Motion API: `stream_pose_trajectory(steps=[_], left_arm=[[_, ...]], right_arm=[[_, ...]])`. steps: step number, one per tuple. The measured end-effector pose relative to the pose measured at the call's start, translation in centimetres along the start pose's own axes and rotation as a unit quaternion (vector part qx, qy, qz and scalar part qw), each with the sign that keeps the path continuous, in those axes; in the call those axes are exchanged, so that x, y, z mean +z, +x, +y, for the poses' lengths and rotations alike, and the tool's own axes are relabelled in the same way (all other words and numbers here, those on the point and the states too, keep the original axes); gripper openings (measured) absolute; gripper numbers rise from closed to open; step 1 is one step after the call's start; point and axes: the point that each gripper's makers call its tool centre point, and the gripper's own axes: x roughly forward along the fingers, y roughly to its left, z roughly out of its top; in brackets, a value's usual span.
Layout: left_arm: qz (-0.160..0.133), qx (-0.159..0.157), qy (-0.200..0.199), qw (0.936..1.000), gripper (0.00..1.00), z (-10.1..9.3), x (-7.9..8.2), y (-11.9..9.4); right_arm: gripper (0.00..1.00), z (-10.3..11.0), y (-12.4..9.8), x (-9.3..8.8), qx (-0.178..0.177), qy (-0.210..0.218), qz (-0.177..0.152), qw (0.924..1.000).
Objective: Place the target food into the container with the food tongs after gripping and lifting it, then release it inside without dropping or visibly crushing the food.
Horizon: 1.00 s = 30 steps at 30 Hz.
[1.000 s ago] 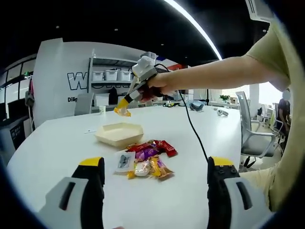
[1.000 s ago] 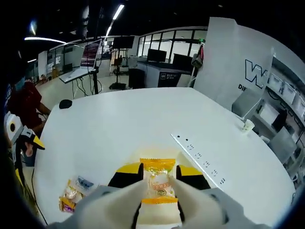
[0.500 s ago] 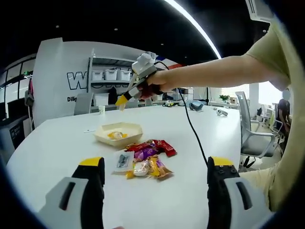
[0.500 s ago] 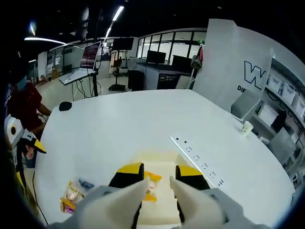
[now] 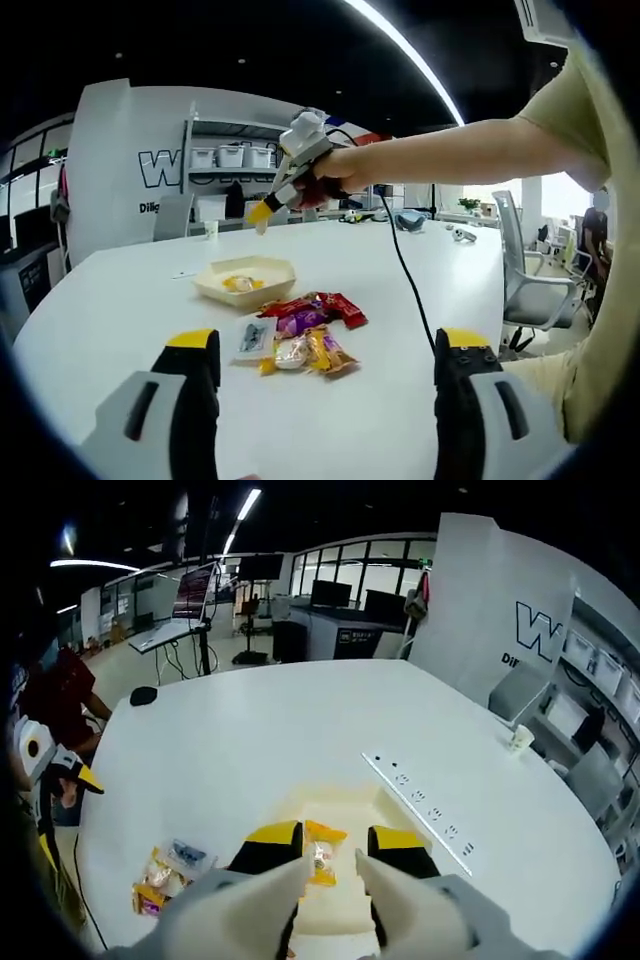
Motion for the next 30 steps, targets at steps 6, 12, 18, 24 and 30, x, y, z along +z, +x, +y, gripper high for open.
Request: stream_pose_trajectory(steps=[6,12,18,24,30], left_arm=[[0.002,-0.004,0.000,1.0000,0.86,-0.4,-0.1,0.2],[0.002,-0.007,0.001,1.0000,0.86,-0.8,-0.2,0.4],[0.003,-0.011,0.002,0.9999,0.86,-1.4,-0.2,0.5],[0.002,-0.012,0.002,0.9999,0.86,-1.7,-0.2,0.5],[0.004,-0.013,0.003,0.9999,0.86,-1.9,-0.3,0.4]], right_arm=[[0.21,0.7,-0.8,-1.1,0.004,0.007,0.008,0.9999],[0.21,1.7,-1.4,-2.5,0.012,0.014,0.015,0.9997],[0.21,3.0,-2.2,-4.0,0.021,0.012,0.020,0.9995],[0.21,4.5,-2.6,-5.2,0.032,0.010,0.023,0.9992],[0.21,5.8,-3.1,-6.3,0.039,0.011,0.030,0.9987]])
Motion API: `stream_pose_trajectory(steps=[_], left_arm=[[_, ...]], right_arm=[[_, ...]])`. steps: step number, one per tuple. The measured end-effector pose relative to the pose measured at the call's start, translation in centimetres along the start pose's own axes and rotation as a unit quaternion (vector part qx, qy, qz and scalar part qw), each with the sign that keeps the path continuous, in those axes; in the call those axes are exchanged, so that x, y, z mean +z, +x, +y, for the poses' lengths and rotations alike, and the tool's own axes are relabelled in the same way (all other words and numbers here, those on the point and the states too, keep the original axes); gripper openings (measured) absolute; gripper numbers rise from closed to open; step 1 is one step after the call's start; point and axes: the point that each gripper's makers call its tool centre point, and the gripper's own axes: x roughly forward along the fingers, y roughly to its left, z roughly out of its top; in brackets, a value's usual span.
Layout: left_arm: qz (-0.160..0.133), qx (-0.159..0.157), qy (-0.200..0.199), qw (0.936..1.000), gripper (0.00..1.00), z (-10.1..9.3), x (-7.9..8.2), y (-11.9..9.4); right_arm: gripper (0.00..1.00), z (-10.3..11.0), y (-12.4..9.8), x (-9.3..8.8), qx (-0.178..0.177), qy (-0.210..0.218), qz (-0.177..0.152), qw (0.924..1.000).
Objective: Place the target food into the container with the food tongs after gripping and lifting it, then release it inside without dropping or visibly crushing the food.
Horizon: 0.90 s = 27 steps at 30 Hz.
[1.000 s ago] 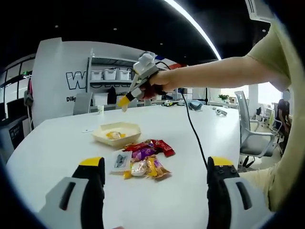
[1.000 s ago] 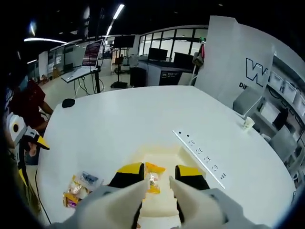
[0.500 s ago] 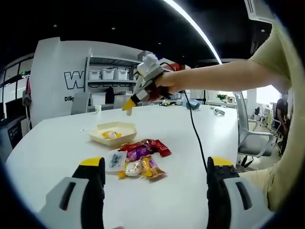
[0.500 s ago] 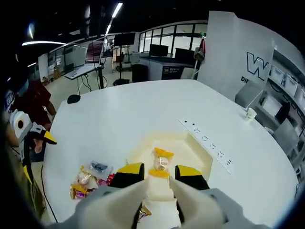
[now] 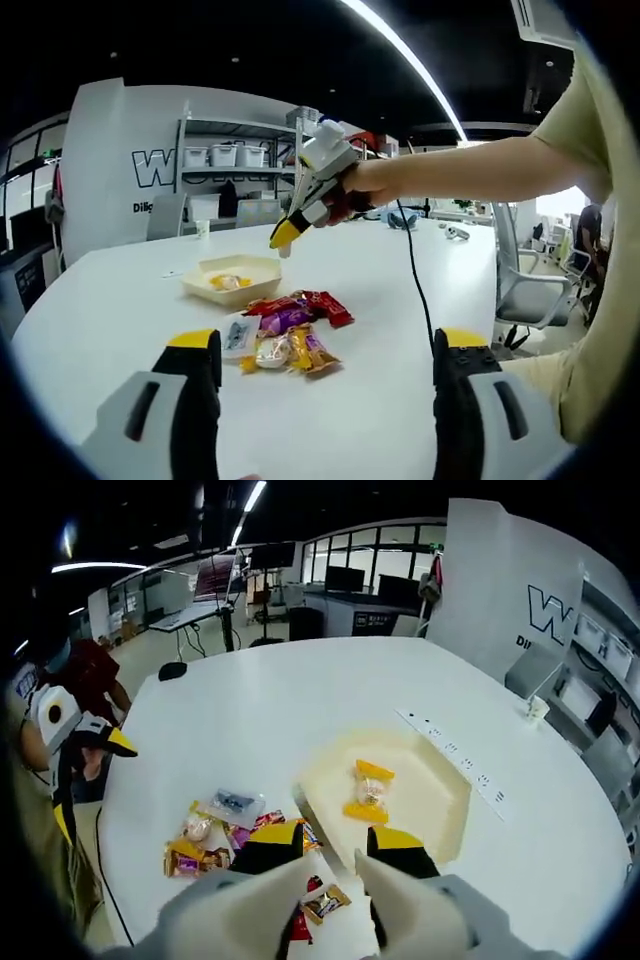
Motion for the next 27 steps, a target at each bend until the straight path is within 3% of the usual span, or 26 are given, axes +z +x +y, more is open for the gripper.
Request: stream_pose_trajectory(steps=[16,27], left_arm=[[0.001,-0.004,0.001,1.0000,0.85,-0.4,-0.2,-0.1],[0.003,-0.007,0.001,1.0000,0.85,-0.6,-0.5,-0.1]], right_arm=[[0.21,3.9,-0.4,-3.2,0.019,0.005,0.010,0.9998],[0.21,4.9,-1.0,-4.6,0.023,0.002,0.009,0.9997]])
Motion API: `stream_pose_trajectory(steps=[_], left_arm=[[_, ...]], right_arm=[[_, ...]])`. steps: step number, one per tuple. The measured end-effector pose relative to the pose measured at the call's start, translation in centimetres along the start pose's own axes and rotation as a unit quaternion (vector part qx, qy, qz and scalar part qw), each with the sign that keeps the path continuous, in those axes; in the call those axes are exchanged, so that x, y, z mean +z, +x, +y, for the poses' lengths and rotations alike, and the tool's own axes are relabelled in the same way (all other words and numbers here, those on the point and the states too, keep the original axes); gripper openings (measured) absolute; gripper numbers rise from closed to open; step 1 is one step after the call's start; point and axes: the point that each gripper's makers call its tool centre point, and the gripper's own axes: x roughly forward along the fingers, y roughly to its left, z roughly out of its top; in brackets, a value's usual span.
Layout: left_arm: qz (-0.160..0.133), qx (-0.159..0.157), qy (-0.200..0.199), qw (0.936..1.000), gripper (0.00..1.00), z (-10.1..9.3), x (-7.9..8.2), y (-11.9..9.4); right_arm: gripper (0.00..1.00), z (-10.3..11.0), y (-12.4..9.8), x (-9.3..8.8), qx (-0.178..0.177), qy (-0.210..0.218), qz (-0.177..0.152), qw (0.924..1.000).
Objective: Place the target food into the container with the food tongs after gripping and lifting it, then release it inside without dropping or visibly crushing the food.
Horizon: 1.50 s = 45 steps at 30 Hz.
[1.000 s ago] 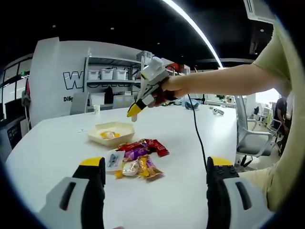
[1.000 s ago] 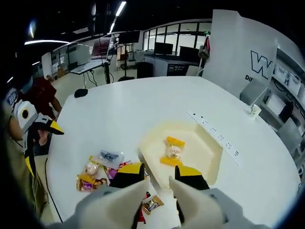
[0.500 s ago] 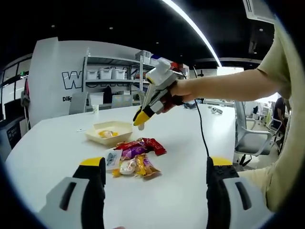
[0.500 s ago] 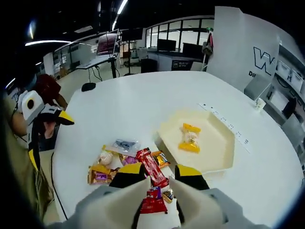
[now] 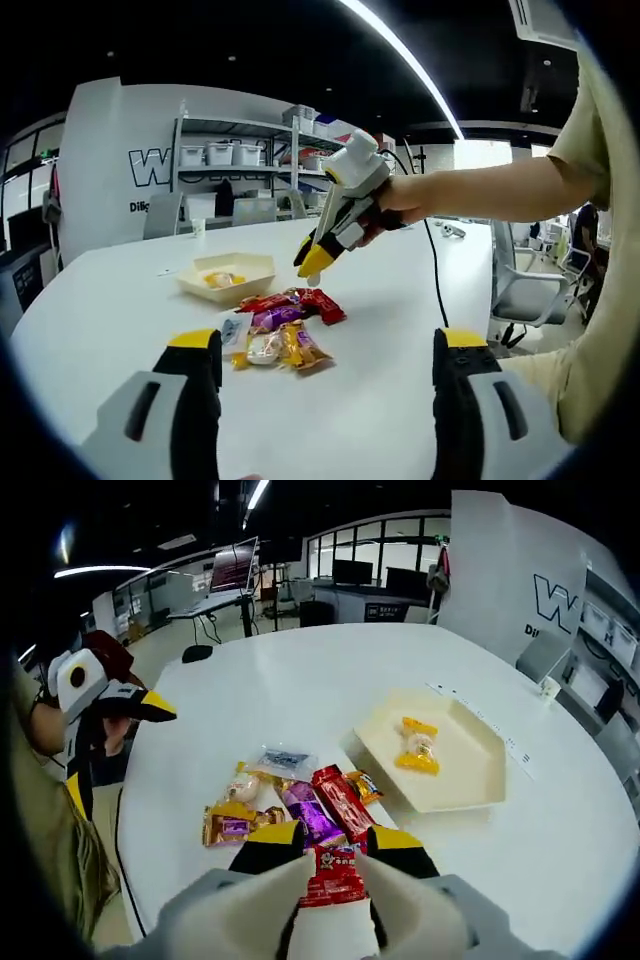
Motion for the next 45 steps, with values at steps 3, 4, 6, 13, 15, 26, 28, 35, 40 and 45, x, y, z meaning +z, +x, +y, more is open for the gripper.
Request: stream_pose_trajectory(steps=[3,4,6,13,15,26,28,35,40,45], left_arm=[[0.000,0.000,-0.001,1.0000,0.85,0.0,0.0,0.0],[0.000,0.000,-0.001,1.0000,0.85,-0.1,-0.1,-0.1],[0.000,0.001,-0.002,1.0000,0.85,0.0,-0.1,-0.1],[0.001,0.002,-0.003,1.0000,0.85,0.0,-0.3,-0.3],[0.001,0.002,-0.004,1.0000,0.85,0.0,-0.4,-0.2],[0.000,0.000,-0.006,1.0000,0.85,-0.2,-0.4,-0.1],[0.000,0.000,-0.007,1.0000,0.85,-0.1,-0.4,-0.1],[0.000,0.002,-0.007,1.0000,0.85,0.0,-0.4,-0.2],[0.000,0.002,-0.008,1.0000,0.85,0.0,-0.5,-0.3],[0.000,0.003,-0.008,1.0000,0.84,0.1,-0.5,-0.4]], right_arm=[[0.21,0.0,0.0,-0.2,0.002,-0.005,-0.004,1.0000],[0.21,0.2,0.0,-0.3,0.005,-0.009,-0.004,0.9999],[0.21,0.3,0.0,-0.5,0.006,-0.012,-0.002,0.9999],[0.21,1.1,-0.2,-1.1,0.011,-0.009,-0.003,0.9999],[0.21,1.5,-0.2,-1.2,0.015,-0.011,-0.004,0.9998],[0.21,2.8,0.8,-1.5,0.027,-0.019,-0.002,0.9994],[0.21,3.0,0.9,-1.5,0.030,-0.019,-0.003,0.9994],[0.21,3.2,1.6,-1.8,0.035,-0.027,0.000,0.9990],[0.21,3.3,2.0,-2.0,0.037,-0.028,0.001,0.9989],[0.21,3.1,2.2,-2.6,0.036,-0.024,0.005,0.9990]])
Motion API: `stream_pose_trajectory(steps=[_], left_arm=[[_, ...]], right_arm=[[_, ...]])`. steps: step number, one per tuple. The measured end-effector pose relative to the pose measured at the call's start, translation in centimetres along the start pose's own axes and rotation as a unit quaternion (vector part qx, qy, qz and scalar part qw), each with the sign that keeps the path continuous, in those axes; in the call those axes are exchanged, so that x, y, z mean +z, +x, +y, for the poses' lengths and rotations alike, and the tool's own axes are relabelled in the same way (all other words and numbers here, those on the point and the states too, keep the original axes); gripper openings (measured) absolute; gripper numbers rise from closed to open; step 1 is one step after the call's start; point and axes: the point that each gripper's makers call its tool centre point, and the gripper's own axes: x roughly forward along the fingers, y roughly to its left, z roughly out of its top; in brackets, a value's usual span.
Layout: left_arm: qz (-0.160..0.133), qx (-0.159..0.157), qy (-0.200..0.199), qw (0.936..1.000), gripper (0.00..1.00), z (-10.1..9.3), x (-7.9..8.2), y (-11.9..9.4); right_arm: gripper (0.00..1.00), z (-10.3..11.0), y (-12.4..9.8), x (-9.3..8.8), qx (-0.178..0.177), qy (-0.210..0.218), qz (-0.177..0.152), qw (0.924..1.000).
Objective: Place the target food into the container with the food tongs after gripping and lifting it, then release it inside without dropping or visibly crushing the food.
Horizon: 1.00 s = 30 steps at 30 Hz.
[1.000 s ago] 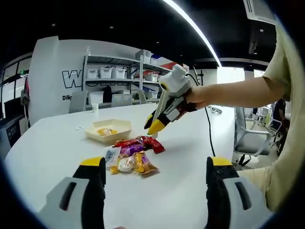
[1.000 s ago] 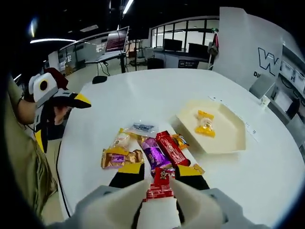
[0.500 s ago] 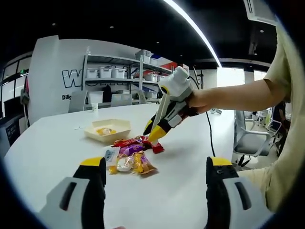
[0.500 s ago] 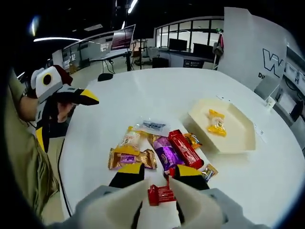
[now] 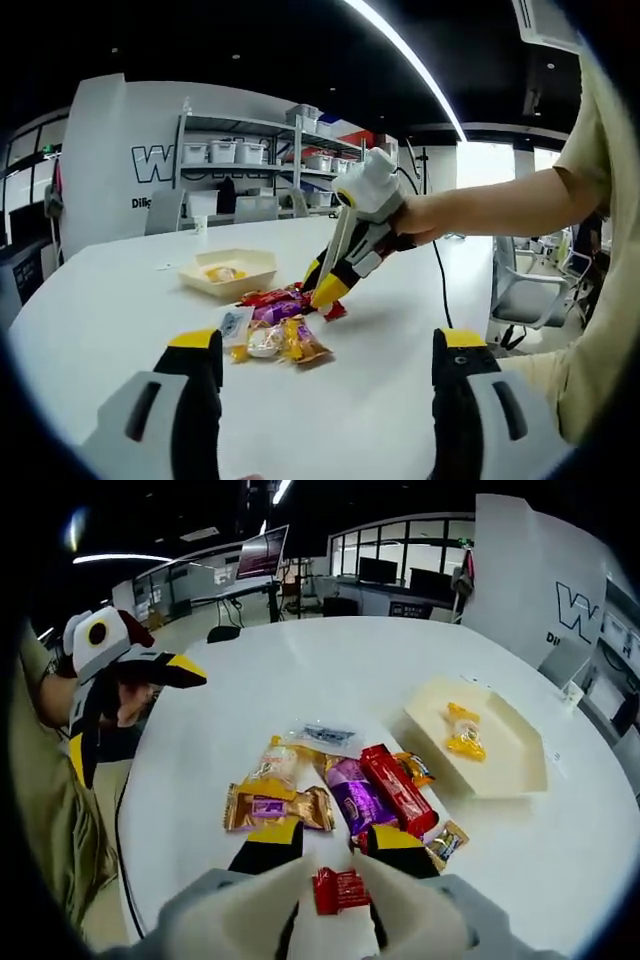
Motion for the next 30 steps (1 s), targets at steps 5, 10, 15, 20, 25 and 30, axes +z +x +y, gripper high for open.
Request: stream_pose_trajectory(steps=[5,10,15,20,25,30], left_arm=[[-0.001,0.000,0.000,1.0000,0.84,0.0,0.1,0.0],[-0.001,-0.001,0.000,1.0000,0.84,-0.1,0.1,0.1],[0.000,-0.003,-0.001,1.0000,0.84,-0.2,0.0,0.1],[-0.002,-0.003,-0.001,1.0000,0.84,-0.2,0.2,0.2],[-0.003,-0.005,0.001,1.0000,0.84,-0.3,0.4,0.2],[-0.004,-0.006,0.003,1.0000,0.84,-0.4,0.5,0.2]], right_arm=[[0.21,0.1,-0.2,-0.2,-0.001,0.003,0.001,1.0000],[0.21,0.1,-0.9,-0.6,-0.003,0.002,0.004,1.0000],[0.22,0.1,-1.7,-1.1,-0.008,0.006,0.009,0.9999],[0.22,-0.2,-2.4,-1.8,-0.017,0.013,0.014,0.9997],[0.22,-0.6,-2.9,-2.4,-0.026,0.024,0.016,0.9993],[0.22,-0.6,-3.4,-2.8,-0.030,0.027,0.016,0.9991]])
